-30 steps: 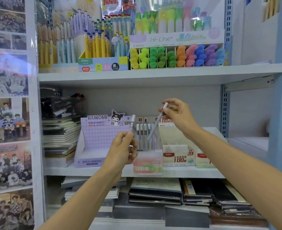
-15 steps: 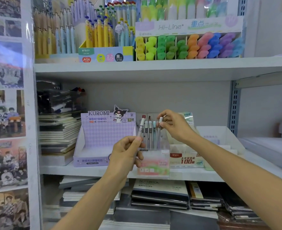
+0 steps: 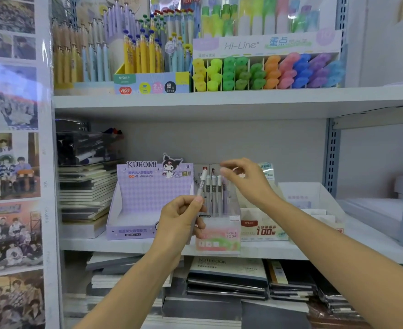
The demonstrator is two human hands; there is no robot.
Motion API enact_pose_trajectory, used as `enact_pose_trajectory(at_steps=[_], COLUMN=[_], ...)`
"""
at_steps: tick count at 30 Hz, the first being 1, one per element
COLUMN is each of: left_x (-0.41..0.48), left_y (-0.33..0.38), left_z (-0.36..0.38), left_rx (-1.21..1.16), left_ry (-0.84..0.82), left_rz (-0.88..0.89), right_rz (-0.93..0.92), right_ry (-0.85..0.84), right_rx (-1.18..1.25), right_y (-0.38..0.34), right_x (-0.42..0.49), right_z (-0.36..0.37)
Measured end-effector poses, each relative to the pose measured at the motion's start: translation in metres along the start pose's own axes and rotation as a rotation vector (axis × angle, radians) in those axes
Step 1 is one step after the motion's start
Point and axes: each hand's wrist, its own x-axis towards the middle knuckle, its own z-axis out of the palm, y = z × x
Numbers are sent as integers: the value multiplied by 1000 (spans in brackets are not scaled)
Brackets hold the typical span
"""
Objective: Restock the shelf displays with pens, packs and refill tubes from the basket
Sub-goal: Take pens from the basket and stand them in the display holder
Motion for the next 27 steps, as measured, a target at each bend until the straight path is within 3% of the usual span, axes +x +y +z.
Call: enact_pose_trajectory(at_steps=[2, 6, 9, 12, 14, 18, 21, 27], left_x=[-2, -7, -11, -11, -14, -23, -26, -24], left_y=[2, 8, 11, 6, 0, -32, -50, -59], left_z=[3, 14, 22, 19, 10, -4, -7, -5], left_rx=[12, -2, 4, 266, 500, 965, 1014, 1059], left_ry=[11, -3, -19, 118, 174, -59, -160, -142], left_rz=[12, 34, 60, 247, 439, 586, 586, 597], right_rz=[53, 41, 49, 83, 111, 147, 133, 62], right_ry=[-73, -241, -216, -111, 21, 144, 184, 96], right_rx=[313, 473, 536, 558, 541, 354, 246, 9], right_y=[-14, -32, -37, -38, -34, -18, -7, 5], right_x=[-10, -30, -35, -30, -24, -17, -16, -17], right_z=[-6, -4, -9, -26, -39, -47, -36, -5])
